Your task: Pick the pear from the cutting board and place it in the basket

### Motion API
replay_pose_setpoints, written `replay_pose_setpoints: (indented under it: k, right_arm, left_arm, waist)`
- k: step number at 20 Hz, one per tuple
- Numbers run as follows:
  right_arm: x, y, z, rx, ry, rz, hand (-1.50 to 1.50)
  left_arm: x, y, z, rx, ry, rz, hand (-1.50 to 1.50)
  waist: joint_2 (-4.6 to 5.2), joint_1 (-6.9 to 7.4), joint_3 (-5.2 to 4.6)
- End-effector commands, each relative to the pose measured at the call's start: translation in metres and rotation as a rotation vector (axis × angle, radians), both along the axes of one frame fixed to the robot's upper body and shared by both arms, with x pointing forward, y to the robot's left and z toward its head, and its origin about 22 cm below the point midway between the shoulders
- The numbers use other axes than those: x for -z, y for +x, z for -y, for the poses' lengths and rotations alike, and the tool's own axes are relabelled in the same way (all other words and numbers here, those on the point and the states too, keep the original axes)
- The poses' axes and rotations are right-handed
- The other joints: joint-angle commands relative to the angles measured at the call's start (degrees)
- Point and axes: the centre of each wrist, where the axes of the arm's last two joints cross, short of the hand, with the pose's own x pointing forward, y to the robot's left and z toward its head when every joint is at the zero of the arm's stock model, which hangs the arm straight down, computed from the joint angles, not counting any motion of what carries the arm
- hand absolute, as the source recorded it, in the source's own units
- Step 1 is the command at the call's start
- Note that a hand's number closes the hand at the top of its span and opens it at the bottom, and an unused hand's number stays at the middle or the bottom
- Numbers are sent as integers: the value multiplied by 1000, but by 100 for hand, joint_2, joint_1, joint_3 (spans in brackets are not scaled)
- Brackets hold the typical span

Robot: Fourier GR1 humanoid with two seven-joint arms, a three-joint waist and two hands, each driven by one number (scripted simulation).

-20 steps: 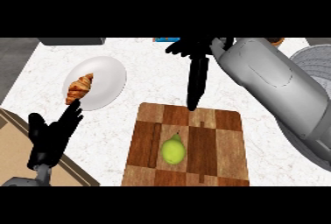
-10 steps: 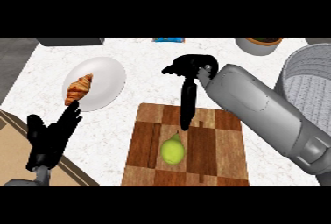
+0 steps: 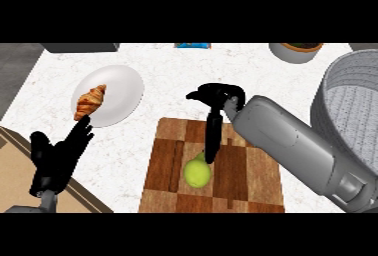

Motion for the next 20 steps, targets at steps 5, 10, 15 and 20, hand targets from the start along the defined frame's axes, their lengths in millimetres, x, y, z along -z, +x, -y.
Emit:
replay_pose_setpoints:
  k: [5,10,15,20]
  right_arm:
    - [28,-13,4,29,-8,13,-150]
    - [47,-26,4,39,-2,3,-150]
    - [54,-27,-15,33,-16,2,-150]
    - [77,-37,-17,-11,-79,-46,-150]
  left_arm:
    - [48,-36,-8,-63,-15,-197,0]
    - [48,-44,-15,-52,-8,-197,0]
    - [45,-30,3,-52,3,-184,0]
    - [43,-42,-9,-40,5,-199,0]
  waist:
    - [74,48,-161]
    - [66,50,-162]
    - [96,100,-162]
    - [91,173,-162]
